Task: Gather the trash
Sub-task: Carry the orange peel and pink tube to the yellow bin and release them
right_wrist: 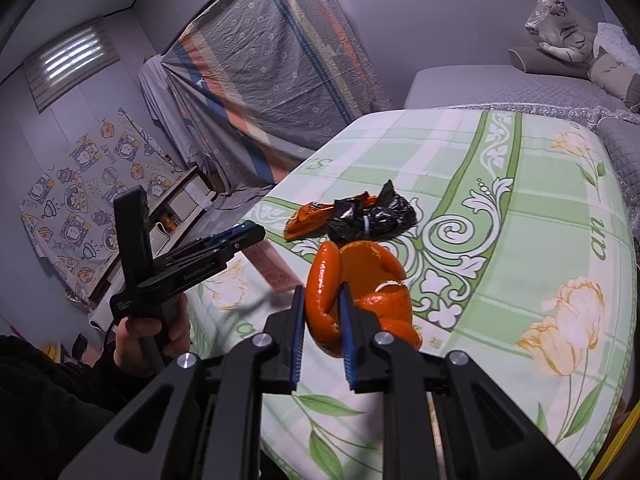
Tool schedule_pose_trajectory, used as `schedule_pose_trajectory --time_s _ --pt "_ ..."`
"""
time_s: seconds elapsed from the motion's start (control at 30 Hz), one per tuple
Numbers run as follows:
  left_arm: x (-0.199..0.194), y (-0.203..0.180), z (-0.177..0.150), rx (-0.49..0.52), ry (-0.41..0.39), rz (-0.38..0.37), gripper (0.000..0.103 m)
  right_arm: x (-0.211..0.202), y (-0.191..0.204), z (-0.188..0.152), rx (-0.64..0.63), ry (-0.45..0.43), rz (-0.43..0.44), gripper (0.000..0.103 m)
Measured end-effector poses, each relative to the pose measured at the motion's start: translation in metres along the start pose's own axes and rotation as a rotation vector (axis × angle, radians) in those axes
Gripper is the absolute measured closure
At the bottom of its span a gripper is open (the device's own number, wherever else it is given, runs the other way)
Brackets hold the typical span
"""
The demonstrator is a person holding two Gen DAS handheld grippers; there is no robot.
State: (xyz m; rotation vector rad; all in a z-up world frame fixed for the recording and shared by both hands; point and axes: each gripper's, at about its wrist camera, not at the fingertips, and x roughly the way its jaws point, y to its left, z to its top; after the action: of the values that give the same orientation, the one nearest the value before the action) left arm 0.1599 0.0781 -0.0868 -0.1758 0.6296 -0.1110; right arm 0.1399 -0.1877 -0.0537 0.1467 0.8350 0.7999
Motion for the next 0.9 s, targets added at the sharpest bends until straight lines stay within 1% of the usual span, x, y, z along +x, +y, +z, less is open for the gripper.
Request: schedule_pose_trajectory --time_s 0.2,0.47,0.63,0.8,0.9 --pt "-0.020 -0.005 0.002 0.018 -0.041 -0.038 0.070 -0.004 0.014 -0.002 -0.010 -0.004 0.003 0.088" --pt "-0.037 -0.016 0.008 0.057 -0.091 -0.049 0.070 -0.016 0.019 -0.003 -0.011 -0.023 -0.010 0.088" --pt "-0.041 -0.030 0.012 0.090 -0.105 -0.070 0.070 -0.023 0.014 -0.006 0.004 -0.032 -0.021 0.088" --pt "-0.043 -0.053 0.017 0.134 -0.120 -0.110 0.070 -0.041 0.008 -0.008 0.021 -0.068 -0.042 0.088" --pt "-0.043 -0.071 0.023 0.162 -0.133 -0.141 0.070 -0.054 0.000 -0.008 0.031 -0.099 -0.070 0.088"
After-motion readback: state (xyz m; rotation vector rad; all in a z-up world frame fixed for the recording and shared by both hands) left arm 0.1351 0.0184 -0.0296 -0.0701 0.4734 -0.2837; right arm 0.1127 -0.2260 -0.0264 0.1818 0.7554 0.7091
